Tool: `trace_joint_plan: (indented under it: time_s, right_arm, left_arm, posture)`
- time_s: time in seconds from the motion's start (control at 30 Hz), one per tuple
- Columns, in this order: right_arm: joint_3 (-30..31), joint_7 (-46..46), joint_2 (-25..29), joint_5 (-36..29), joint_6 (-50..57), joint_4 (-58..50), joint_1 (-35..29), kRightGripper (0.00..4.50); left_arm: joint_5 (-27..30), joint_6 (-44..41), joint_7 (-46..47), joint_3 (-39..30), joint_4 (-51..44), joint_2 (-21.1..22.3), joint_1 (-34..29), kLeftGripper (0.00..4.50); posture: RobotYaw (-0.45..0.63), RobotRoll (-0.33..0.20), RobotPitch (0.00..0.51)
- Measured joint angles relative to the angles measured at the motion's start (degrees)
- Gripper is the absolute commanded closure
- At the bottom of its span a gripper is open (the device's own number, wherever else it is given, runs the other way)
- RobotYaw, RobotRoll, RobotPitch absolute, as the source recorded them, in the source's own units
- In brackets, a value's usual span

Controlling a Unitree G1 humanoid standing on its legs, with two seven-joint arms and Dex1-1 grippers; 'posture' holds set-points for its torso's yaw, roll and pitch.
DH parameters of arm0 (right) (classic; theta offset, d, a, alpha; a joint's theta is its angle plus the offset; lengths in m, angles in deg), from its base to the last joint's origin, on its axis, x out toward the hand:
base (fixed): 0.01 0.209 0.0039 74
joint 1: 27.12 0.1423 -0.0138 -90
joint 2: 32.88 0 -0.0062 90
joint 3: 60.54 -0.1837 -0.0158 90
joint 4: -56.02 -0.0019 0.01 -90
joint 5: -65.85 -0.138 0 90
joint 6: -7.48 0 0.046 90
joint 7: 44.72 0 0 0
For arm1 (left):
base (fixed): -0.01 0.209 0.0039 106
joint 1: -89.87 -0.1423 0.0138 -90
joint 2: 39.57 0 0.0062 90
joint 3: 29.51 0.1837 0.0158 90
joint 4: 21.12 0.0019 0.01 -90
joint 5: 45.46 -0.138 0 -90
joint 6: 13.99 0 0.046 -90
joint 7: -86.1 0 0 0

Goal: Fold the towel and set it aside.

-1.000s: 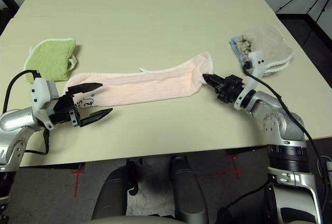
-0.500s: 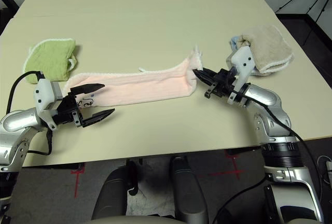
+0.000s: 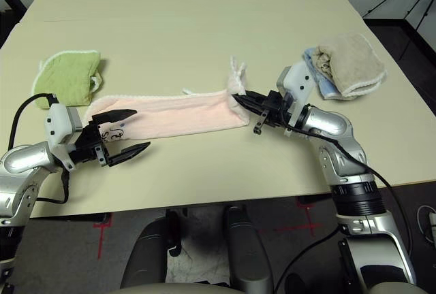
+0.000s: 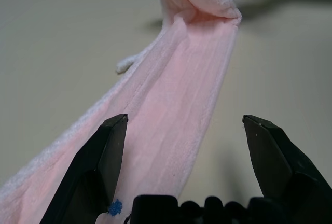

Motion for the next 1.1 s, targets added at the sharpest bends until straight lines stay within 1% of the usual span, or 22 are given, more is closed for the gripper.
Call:
trace_joint_plan:
  time_s: [0.3,0.67,0.8,1.1]
  right_arm:
    - [2.70,1.01,-2.56,-0.09,2.30,-1.44,0.02,4.45]
    - [5.05,0.81,-2.88,0.85,4.40,-1.43,-0.02,4.45]
    - [6.48,-0.09,-3.86,1.57,5.51,-1.43,-0.20,4.45]
    - [7.09,-3.03,-7.14,2.52,7.60,-1.43,-0.59,4.45]
  left_arm:
    - [-0.01,0.01,0.19,-0.03,0.00,0.02,0.02,0.00]
    - [-0.02,0.00,0.64,-0.06,0.00,0.06,0.02,0.00]
    - [-0.04,0.00,1.00,-0.06,-0.01,0.05,0.02,0.00]
    - [-0.05,-0.01,1.19,-0.06,-0.19,0.05,-0.10,0.00]
  posture:
    - [-0.10,0.000,0.197]
    - [-0.09,0.000,0.202]
    - [-0.09,0.000,0.206]
    - [-0.08,0.000,0.209]
